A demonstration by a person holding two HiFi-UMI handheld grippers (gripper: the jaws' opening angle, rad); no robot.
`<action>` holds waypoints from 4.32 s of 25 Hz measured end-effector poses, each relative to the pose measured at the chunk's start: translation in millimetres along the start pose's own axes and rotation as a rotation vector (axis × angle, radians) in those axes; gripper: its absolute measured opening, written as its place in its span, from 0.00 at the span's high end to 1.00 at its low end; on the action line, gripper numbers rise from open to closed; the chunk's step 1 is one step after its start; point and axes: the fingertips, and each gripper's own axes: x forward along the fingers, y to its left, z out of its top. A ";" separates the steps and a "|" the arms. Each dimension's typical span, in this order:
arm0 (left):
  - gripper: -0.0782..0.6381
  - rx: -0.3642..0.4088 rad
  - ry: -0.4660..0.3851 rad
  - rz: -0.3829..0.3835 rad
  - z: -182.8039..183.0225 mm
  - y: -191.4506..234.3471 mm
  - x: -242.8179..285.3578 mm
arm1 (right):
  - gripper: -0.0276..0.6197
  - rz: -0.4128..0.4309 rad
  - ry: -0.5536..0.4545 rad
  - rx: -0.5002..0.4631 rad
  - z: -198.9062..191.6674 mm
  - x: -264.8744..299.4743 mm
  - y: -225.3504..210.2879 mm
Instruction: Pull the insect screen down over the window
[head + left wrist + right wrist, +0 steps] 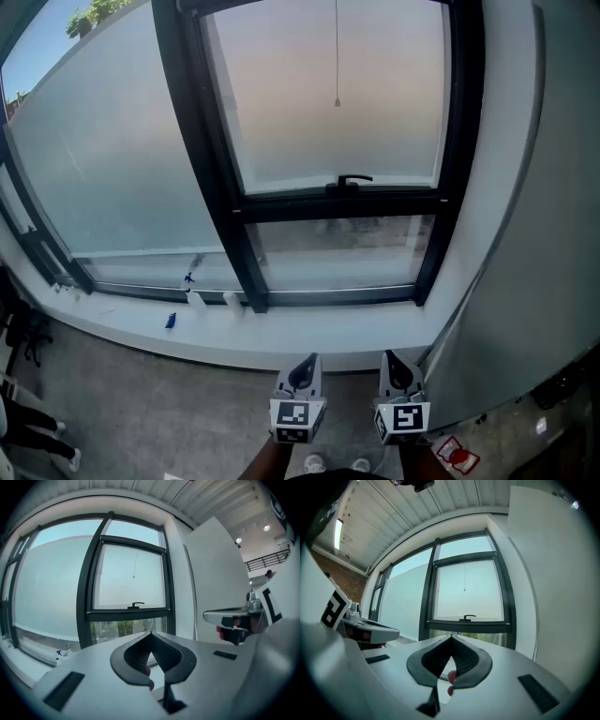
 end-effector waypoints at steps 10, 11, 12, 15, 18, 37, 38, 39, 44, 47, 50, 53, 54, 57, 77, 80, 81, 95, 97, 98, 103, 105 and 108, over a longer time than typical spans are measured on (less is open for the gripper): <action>0.89 -0.016 0.004 0.010 -1.8 11.1 -7.4 | 0.95 -0.002 0.007 -0.006 -2.0 3.4 11.0; 0.89 -0.021 0.006 0.012 -1.0 12.2 -8.0 | 0.95 -0.004 0.002 -0.001 -1.1 3.8 10.9; 0.89 -0.026 0.007 0.013 -0.4 13.3 -8.9 | 0.95 -0.004 -0.003 0.004 -0.1 3.7 11.1; 0.89 -0.033 0.004 0.024 -0.8 18.0 -12.2 | 0.95 -0.006 -0.010 0.018 0.6 2.3 11.6; 0.89 -0.038 0.002 0.025 -1.2 19.2 -14.5 | 0.95 -0.022 -0.002 0.020 -0.3 1.4 9.8; 0.89 -0.144 -0.009 0.020 -1.4 45.3 -25.3 | 0.95 -0.025 0.006 -0.005 5.0 3.2 32.8; 0.89 -0.142 -0.012 0.017 -0.7 47.4 -25.2 | 0.95 -0.020 0.003 -0.007 5.3 4.9 36.0; 0.89 -0.139 -0.014 0.014 0.1 49.5 -25.0 | 0.95 -0.018 0.002 -0.008 5.4 6.6 39.0; 0.89 -0.137 -0.010 0.002 -2.4 60.8 -26.6 | 0.95 -0.032 0.003 -0.006 6.0 11.6 49.3; 0.89 -0.141 -0.007 -0.002 -4.3 67.6 -25.4 | 0.95 -0.054 0.005 -0.006 7.3 18.6 49.6; 0.89 -0.151 -0.011 -0.002 -2.5 74.3 -22.5 | 0.95 -0.079 0.003 -0.004 10.2 26.8 47.4; 0.89 -0.149 -0.010 0.004 -3.6 80.2 -16.5 | 0.95 -0.082 -0.015 -0.009 12.6 32.6 46.5; 0.89 -0.145 -0.008 0.007 -4.1 81.8 -14.4 | 0.95 -0.075 -0.023 -0.008 12.8 34.8 46.9; 0.89 -0.136 0.002 0.013 -6.9 83.9 -4.1 | 0.95 -0.060 -0.029 -0.010 11.3 44.4 44.1; 0.89 -0.064 0.008 0.051 34.5 81.0 135.9 | 0.95 -0.001 -0.024 0.051 8.0 157.0 -37.6; 0.89 -0.067 0.016 0.059 33.9 81.4 147.5 | 0.95 0.011 -0.019 0.113 5.9 170.9 -51.9; 0.89 -0.070 0.022 0.060 32.0 82.4 150.4 | 0.95 0.013 -0.018 0.140 6.2 176.2 -56.7; 0.89 -0.159 0.018 0.144 27.6 122.7 183.0 | 0.95 0.111 -0.007 0.098 4.3 232.0 -60.0; 0.89 -0.131 0.025 0.145 29.1 126.3 192.7 | 0.95 0.114 0.009 0.096 -0.3 242.3 -60.2; 0.89 -0.115 0.027 0.143 30.6 128.4 198.2 | 0.95 0.114 0.016 0.095 -2.0 248.4 -60.1; 0.89 -0.104 0.018 0.122 33.0 145.3 231.4 | 0.95 0.111 0.027 0.079 -2.2 282.7 -57.6; 0.89 -0.094 0.018 0.113 36.9 151.9 246.3 | 0.95 0.102 0.033 0.087 -2.4 300.5 -59.3; 0.89 -0.070 0.000 0.109 49.9 162.0 264.6 | 0.95 0.098 0.033 0.080 -0.1 326.1 -59.1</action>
